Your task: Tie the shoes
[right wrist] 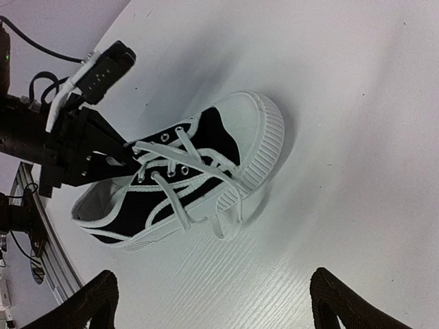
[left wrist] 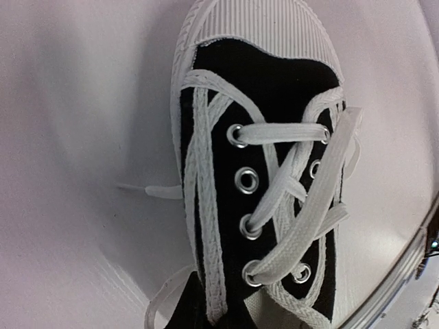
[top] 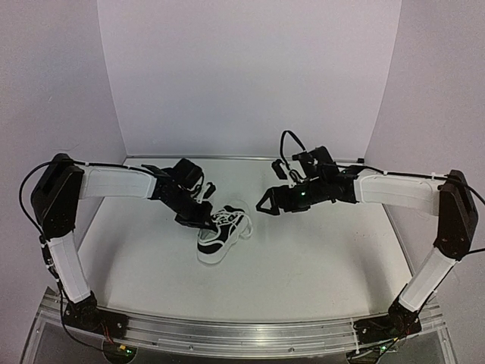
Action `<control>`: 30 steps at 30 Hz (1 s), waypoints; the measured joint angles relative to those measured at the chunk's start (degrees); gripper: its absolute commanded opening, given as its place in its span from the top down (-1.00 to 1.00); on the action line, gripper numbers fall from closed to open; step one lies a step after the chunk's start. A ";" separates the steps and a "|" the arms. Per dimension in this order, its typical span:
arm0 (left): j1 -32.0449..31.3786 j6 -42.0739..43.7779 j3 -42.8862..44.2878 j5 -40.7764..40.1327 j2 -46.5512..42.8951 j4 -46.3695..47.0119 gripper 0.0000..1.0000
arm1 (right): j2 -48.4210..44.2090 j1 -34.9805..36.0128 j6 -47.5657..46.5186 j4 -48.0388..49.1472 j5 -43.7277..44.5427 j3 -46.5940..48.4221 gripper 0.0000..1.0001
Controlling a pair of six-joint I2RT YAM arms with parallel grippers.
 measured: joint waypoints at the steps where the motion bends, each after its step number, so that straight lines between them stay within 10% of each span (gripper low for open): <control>1: 1.38 -0.73 -1.49 2.29 -1.81 1.49 1.00 | -0.37 -0.13 -0.20 0.34 -0.14 -0.21 -0.85; 9: 12.13 -9.04 -6.41 19.99 -17.39 15.23 1.00 | -12.38 -0.60 -1.77 6.71 -1.62 -5.29 -0.61; 30: 10.75 -54.74 -7.57 48.62 -19.98 76.59 1.00 | -18.21 6.74 -11.90 36.28 -4.26 -13.01 -0.14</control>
